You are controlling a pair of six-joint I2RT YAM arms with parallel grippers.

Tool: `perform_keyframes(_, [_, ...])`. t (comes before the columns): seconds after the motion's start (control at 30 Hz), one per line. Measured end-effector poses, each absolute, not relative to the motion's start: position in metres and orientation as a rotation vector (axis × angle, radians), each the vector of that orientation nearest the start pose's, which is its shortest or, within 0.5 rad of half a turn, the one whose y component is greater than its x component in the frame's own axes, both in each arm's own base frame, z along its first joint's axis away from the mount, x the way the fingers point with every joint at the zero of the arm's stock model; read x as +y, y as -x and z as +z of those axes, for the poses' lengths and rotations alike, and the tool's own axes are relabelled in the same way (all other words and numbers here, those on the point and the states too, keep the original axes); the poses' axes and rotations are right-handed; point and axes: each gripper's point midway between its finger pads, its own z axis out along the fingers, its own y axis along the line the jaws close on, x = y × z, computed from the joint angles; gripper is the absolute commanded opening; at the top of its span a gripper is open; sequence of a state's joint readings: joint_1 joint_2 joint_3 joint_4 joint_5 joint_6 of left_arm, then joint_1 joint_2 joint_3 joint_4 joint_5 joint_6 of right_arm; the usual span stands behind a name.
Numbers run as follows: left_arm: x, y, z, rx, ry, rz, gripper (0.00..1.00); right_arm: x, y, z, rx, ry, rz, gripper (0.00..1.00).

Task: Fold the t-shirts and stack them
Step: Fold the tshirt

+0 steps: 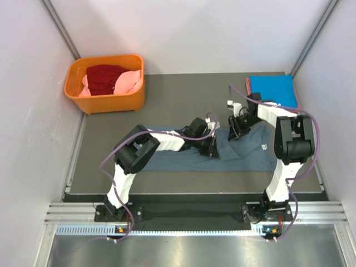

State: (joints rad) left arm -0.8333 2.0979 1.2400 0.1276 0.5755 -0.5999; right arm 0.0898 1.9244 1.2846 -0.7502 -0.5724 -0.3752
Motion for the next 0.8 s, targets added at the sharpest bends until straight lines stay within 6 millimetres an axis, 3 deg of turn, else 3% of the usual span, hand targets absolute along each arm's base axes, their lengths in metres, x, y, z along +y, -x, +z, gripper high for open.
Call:
perform_keyframes(0.13, [-0.441,-0.244,0.031,2.495,-0.635,-1.321,0.0,0.113,-0.336,0.03,2.687,0.739,0.784,0.27])
perform_keyframes(0.47, [-0.441,-0.244,0.031,2.494,-0.636,-1.322,0.0,0.116,-0.324,0.034,2.692,0.755,0.865,0.2])
perform_keyframes(0.57, [-0.441,-0.244,0.031,2.494,-0.637,-1.322,0.0,0.116,-0.324,0.034,2.693,0.753,0.87,0.01])
perform_keyframes(0.8, [-0.441,-0.244,0.031,2.495,-0.636,-1.322,0.0,0.113,-0.329,0.033,2.689,0.733,0.844,0.0])
